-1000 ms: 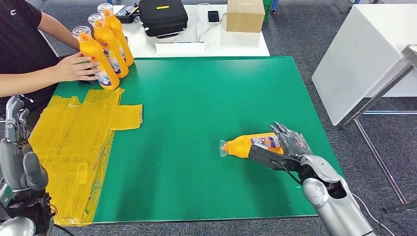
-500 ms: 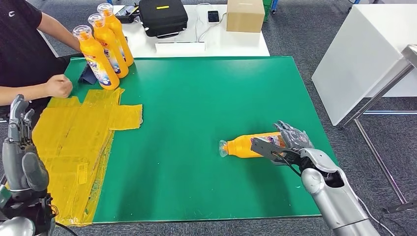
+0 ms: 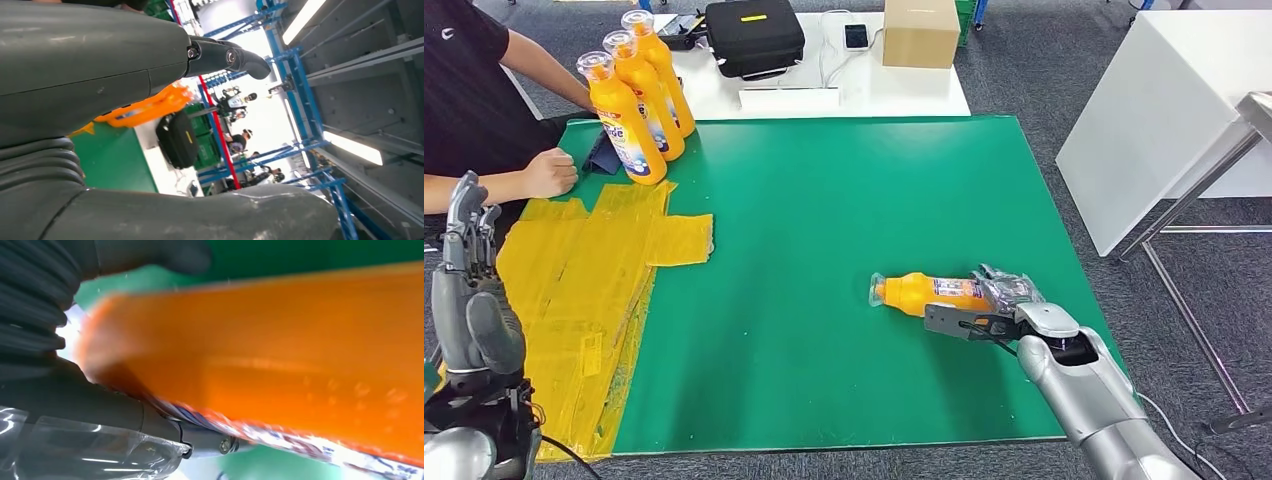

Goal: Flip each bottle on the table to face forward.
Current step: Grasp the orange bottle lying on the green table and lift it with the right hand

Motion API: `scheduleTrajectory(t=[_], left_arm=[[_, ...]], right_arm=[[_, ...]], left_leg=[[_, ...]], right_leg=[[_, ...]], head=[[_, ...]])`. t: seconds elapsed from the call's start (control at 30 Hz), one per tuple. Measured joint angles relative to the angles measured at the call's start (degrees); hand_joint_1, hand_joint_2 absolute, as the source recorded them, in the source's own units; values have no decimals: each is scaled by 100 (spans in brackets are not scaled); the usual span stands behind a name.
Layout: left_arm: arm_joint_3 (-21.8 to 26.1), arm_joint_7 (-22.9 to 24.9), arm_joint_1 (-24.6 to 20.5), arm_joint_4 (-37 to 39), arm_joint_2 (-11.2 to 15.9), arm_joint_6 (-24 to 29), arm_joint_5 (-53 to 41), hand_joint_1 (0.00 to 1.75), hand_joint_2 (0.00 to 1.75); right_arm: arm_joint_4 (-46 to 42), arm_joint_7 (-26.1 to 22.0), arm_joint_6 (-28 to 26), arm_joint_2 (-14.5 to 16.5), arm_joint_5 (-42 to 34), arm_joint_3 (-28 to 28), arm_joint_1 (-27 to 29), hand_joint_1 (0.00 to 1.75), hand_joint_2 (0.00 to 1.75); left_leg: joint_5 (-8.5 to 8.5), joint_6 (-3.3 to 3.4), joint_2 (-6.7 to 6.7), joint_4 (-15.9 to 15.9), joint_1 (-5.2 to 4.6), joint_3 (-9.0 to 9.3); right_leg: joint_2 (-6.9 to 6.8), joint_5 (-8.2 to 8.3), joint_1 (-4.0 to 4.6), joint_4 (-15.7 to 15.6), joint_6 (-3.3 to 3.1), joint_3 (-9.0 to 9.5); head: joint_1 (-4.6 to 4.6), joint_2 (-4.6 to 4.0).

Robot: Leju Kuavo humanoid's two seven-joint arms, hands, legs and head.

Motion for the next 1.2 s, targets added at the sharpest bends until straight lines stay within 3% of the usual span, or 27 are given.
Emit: scheduleTrajectory(t=[0.23, 0.57, 0.67, 0.8, 0.93, 1.2], left_arm=[[-105, -88, -106, 7, 31, 89, 80, 0, 0], [-136, -9, -81, 9, 51, 152, 122, 0, 0], [-132, 119, 92, 9, 50, -70, 470, 0, 0], [-120, 529, 544, 9, 37, -871, 1828, 0, 0], [-118, 752, 742, 9, 4, -1235, 2501, 0, 175], [-283, 1057, 939, 33, -18, -1544, 3029, 0, 175]], right_arm=[[317, -150, 105, -84, -187, 243, -152, 175, 175], [184, 165, -40, 31, -782, 214, -165, 175, 175], [-62, 138, -505, 222, -1634, -21, 12, 175, 175], [-1033, 107, -1106, 698, -3550, -373, 515, 175, 175], [-1796, 231, -1360, 938, -4316, -458, 632, 175, 175], [-2790, 141, -1517, 1169, -4877, -294, 662, 175, 175]], left_leg=[[-17, -2, 2, 0, 0, 52], [-13, -1, 1, 0, 0, 55], [-14, -3, 8, 0, -1, 50], [-14, -7, 25, 0, -1, 22], [-9, -7, 4, 0, 10, 6], [-6, -2, 1, 0, -2, -24]], right_leg=[[1, -12, 0, -4, 0, 16], [1, -8, 1, -2, 0, 69], [10, -5, 1, -1, -1, 80], [24, -4, 4, 1, -1, 43], [5, -16, 11, 2, -4, 0], [0, -5, 0, 4, -5, 8]], head=[[2, 0], [2, 0], [4, 0], [-2, 0], [0, 0], [2, 0]])
